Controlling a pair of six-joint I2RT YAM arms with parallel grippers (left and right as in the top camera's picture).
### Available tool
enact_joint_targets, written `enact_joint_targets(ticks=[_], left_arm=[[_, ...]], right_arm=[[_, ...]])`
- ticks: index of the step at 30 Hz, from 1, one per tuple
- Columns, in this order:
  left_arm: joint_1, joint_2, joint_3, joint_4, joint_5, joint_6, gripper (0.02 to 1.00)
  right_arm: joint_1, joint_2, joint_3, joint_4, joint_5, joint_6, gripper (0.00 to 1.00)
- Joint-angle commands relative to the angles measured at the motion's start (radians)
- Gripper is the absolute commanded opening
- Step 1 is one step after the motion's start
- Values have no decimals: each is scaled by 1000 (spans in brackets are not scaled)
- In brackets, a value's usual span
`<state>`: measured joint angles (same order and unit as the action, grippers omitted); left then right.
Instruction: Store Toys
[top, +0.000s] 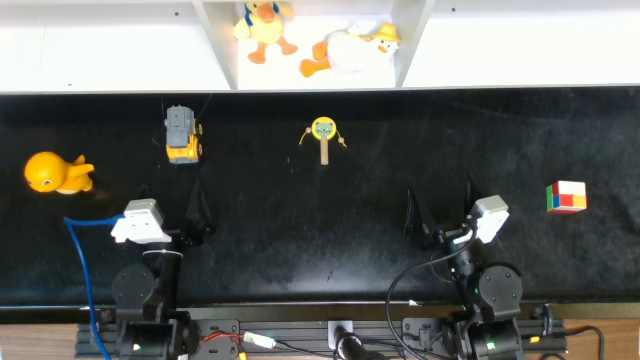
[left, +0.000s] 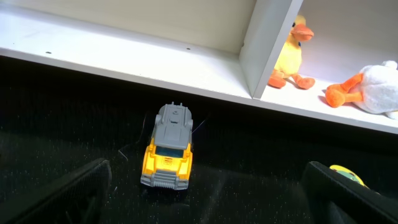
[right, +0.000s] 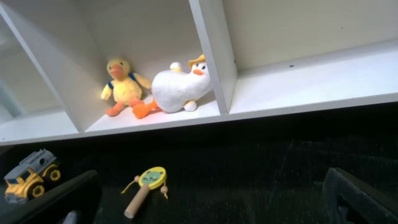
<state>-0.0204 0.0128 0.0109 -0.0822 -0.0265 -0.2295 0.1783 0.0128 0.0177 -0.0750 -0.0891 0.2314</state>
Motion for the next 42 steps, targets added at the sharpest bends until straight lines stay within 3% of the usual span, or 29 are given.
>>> enact_joint_targets(ticks=[1,35,42], left_arm=[[-8,-10,-3,-2,10,23,998],[-8,-10,41,-28,4,23,1000],[-8,45,319,-310,-195,24,1000]], right_arm=[[5,-9,-13,5,5,1,996],[5,-9,-13,5,5,1,996],[5,-9,-13,5,5,1,993]])
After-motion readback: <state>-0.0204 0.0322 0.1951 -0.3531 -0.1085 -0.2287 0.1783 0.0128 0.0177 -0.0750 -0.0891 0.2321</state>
